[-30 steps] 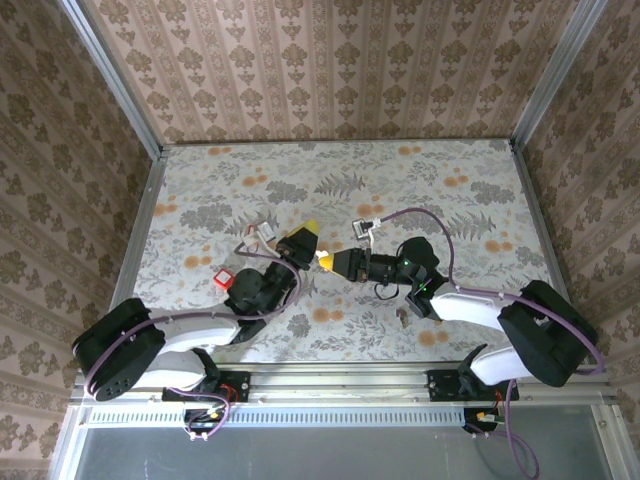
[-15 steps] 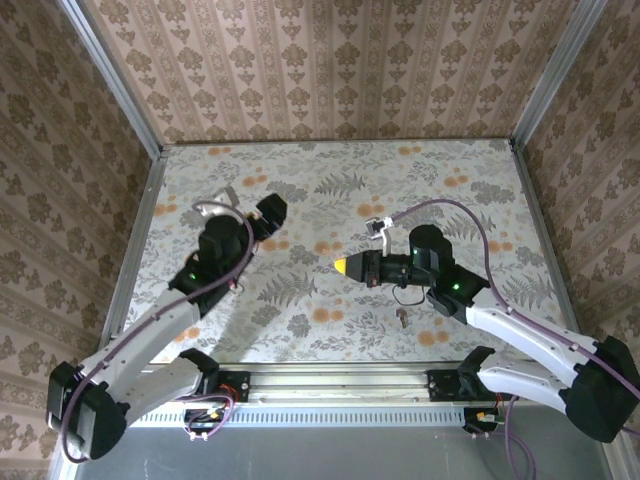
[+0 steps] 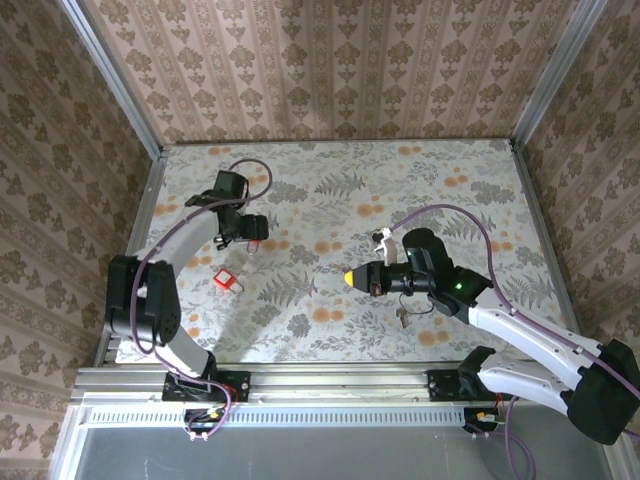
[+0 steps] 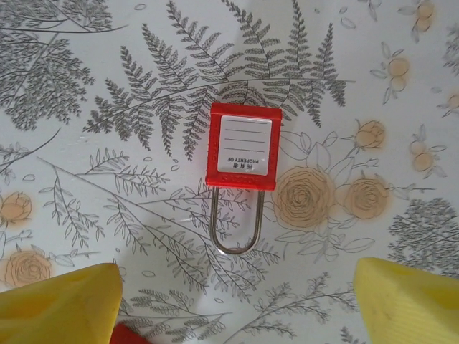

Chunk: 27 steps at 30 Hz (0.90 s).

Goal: Unlock with the key

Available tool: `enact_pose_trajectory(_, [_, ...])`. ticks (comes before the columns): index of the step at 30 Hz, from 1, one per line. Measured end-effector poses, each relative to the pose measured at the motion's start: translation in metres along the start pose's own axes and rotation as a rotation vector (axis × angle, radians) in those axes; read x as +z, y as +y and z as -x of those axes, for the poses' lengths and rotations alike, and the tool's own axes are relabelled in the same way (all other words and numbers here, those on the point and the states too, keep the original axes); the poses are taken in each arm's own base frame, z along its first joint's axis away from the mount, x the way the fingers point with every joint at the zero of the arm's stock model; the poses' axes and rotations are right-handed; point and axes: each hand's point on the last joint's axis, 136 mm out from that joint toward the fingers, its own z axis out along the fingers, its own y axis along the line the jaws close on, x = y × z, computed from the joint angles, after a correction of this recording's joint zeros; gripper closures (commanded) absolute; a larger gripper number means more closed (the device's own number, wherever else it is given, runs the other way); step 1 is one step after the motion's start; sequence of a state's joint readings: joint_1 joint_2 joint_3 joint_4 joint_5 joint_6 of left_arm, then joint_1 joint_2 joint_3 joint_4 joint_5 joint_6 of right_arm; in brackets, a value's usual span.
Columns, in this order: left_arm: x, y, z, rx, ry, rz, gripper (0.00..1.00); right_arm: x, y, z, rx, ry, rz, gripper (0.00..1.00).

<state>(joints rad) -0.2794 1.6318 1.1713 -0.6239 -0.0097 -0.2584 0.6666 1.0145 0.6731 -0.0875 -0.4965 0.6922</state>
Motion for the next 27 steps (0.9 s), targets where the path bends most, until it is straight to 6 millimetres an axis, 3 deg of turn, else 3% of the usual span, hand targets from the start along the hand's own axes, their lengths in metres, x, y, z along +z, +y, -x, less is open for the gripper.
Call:
enact_pose_trajectory(7, [0.036,-0.012,0.011,0.092,0.082,0.005,0.24,0.003,-0.002,0.001,-0.004,0.010,-0.012,1.00])
enact_pose_trajectory(10, [0.053,-0.014,0.007,0.117,0.121,0.025,0.31,0.003,-0.004,0.002,-0.005,0.004,-0.020,1.00])
enact_pose_trajectory(13, [0.064,-0.010,-0.001,0.134,0.157,0.059,0.31,0.003,-0.004,0.002,-0.004,0.002,-0.023,1.00])
enact_pose_trajectory(27, [0.068,0.002,0.003,0.142,0.142,0.122,0.37,0.003,-0.005,0.002,-0.004,0.001,-0.026,1.00])
